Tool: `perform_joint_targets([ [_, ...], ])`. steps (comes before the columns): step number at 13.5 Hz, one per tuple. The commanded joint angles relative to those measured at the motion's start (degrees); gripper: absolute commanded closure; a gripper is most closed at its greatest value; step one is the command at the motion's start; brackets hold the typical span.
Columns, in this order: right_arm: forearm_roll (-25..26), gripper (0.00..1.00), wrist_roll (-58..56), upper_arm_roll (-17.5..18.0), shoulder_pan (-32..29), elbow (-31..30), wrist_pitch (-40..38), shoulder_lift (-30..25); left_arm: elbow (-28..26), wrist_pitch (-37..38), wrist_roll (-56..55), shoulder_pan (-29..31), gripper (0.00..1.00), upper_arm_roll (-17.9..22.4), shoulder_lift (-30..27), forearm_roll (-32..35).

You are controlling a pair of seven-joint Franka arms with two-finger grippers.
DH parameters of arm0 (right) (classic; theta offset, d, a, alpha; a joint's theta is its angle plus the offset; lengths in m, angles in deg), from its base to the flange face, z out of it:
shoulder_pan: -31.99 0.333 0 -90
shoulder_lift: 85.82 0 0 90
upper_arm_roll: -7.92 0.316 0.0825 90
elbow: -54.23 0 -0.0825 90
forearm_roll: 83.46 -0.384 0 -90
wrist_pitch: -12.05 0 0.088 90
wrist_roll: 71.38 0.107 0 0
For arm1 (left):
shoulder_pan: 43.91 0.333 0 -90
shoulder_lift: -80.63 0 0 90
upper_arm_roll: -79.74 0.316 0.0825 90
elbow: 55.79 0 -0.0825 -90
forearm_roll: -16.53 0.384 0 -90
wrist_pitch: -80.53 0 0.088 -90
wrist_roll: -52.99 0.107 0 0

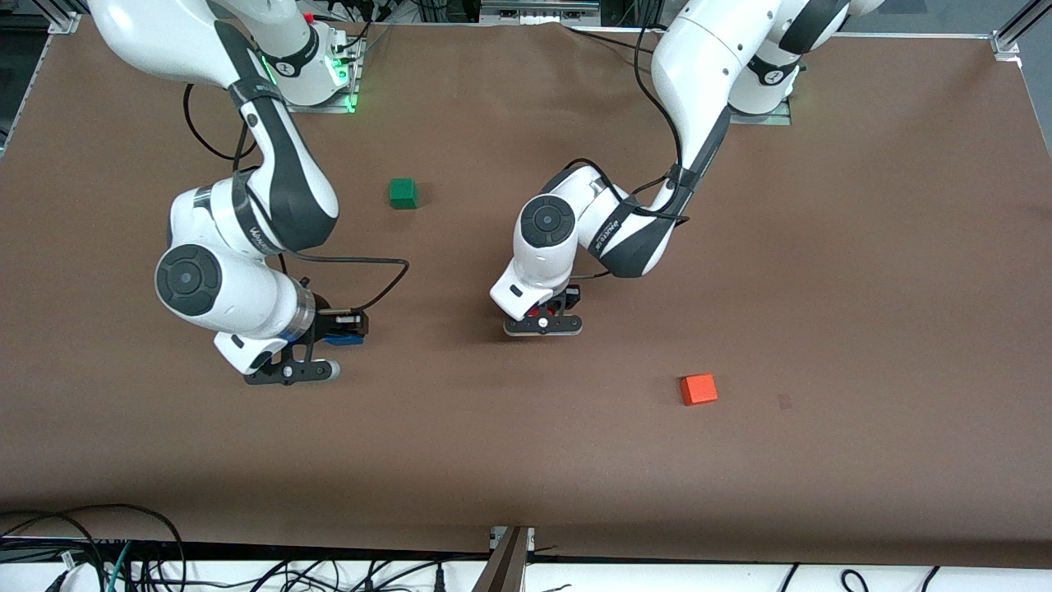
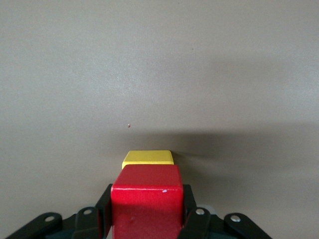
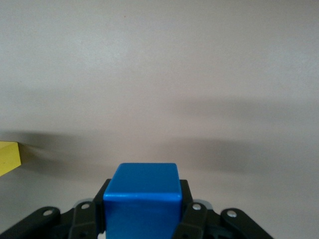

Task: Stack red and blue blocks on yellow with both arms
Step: 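Lower the red block onto the yellow block with the left gripper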

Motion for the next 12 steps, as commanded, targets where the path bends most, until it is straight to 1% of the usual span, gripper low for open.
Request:
perform_joint_targets([
  [1,-0.45,0.61,1.02,-0.27,0.75,1.62,-0.62,0.49,1.37,1.09,-0.44,-0.71,0.17,0.66,0.34,1.41],
  [2,-0.36,0.61,1.02,-0.27,0.75,1.53,-0.62,0.49,1.55,1.27,-0.53,-0.63,0.00,0.66,-0.01,1.06],
  [4,-0.36,0.61,1.11,-0.27,0.75,1.62,-0.62,0.67,3.29,6.51,-0.18,0.16,0.00,0.58,-0.36,0.61],
  [6,-0.27,0.61,1.72,-0.27,0.84,1.62,-0.62,0.67,9.52,14.67,0.26,2.52,0.00,0.40,-0.63,0.53],
  [7,-0.36,0.61,2.42,-0.27,1.02,1.62,-0.54,0.76,11.55,18.02,1.57,3.50,0.00,0.23,-0.89,0.53],
  [9,-0.27,0.61,4.96,-0.27,2.07,1.62,-0.10,0.93,12.97,22.35,3.68,6.74,0.00,0.14,-3.08,0.53],
  [10,-0.27,0.61,6.37,-0.27,2.86,1.62,0.95,1.02,12.98,23.58,5.60,9.11,0.00,-0.04,-5.35,0.53],
  [12,-0.53,0.61,12.14,-0.27,5.05,1.62,2.54,1.46,12.98,27.35,13.93,13.77,0.00,0.48,-9.57,0.70],
])
